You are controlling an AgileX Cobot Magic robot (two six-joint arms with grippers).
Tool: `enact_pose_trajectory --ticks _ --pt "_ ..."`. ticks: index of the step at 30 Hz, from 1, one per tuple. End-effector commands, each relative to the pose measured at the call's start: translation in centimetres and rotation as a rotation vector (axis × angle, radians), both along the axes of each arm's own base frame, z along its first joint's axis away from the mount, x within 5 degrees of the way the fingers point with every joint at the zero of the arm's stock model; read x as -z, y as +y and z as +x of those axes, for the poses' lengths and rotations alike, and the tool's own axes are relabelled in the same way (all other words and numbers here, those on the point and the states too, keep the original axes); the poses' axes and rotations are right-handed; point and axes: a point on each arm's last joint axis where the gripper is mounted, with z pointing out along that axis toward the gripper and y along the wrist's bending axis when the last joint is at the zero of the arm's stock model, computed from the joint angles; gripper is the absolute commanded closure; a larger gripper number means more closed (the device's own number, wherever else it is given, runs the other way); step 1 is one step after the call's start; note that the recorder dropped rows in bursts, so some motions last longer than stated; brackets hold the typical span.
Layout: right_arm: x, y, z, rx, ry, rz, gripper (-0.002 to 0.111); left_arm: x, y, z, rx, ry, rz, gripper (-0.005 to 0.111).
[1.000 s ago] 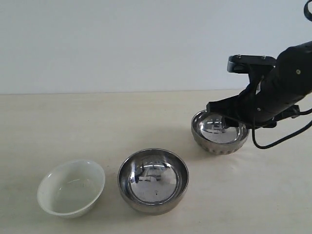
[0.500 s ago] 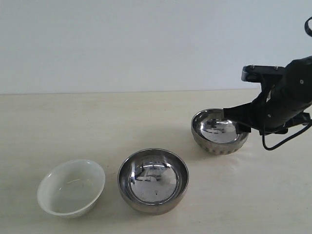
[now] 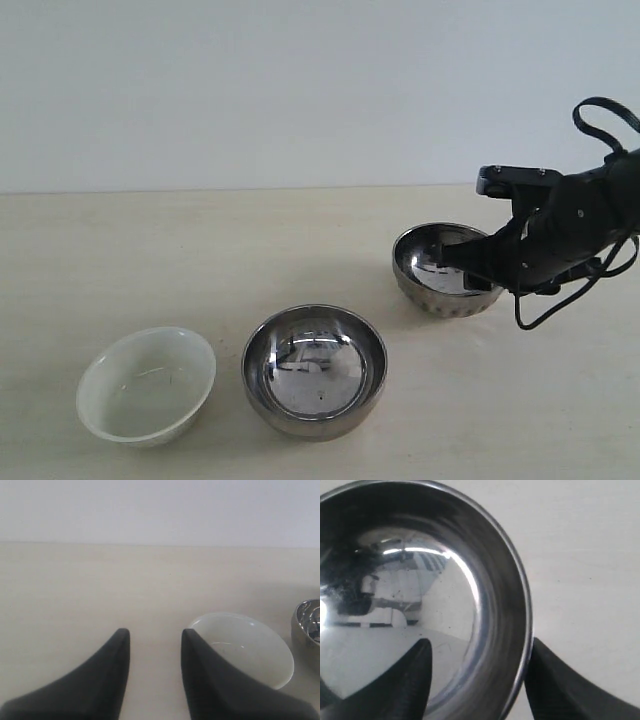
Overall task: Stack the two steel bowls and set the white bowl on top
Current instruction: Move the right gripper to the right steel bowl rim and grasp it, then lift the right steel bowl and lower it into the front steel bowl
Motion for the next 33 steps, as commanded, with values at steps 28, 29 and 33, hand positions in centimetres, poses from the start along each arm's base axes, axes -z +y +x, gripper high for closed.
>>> enact_pose_trajectory --ticks 28,29,33 --pt "1.1 -0.4 -0.3 -0.023 0.065 -0.046 0.108 0.1 0.0 0.0 -0.002 0.001 0.002 0.074" --pt "0.8 -0.4 -0.4 -0.027 0.067 -0.05 0.108 0.1 0.0 0.0 -0.002 0.001 0.002 0.074" --pt "-0.9 -0.6 -0.8 -0.033 0.055 -0.058 0.108 0.1 0.0 0.0 -0.002 0.001 0.002 0.074"
